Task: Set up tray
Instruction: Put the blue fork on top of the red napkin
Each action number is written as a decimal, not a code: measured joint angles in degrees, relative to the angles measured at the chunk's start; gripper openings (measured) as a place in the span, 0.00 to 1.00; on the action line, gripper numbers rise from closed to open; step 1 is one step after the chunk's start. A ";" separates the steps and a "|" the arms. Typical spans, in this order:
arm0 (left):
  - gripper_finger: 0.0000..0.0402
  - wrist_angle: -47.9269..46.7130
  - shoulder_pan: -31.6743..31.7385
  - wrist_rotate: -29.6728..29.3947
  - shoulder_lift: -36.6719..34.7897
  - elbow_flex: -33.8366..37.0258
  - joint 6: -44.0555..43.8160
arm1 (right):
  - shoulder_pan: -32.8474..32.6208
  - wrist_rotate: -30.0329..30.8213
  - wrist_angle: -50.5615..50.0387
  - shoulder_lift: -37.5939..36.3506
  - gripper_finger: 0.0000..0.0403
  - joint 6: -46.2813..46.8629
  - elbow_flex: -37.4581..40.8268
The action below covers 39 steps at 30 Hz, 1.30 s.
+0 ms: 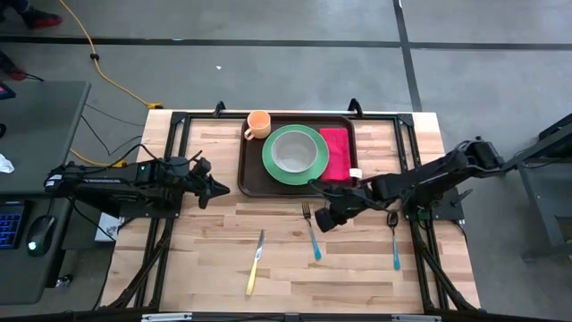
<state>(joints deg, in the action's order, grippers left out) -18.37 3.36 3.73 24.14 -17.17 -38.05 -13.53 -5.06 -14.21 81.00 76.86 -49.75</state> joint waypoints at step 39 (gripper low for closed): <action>0.19 -5.92 0.00 -0.28 0.00 0.00 3.31 | -5.60 7.83 -4.46 9.43 0.00 13.21 -5.43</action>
<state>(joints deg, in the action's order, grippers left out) -24.29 3.36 3.44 24.14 -17.17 -34.74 -19.13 2.77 -18.66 90.43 90.06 -55.18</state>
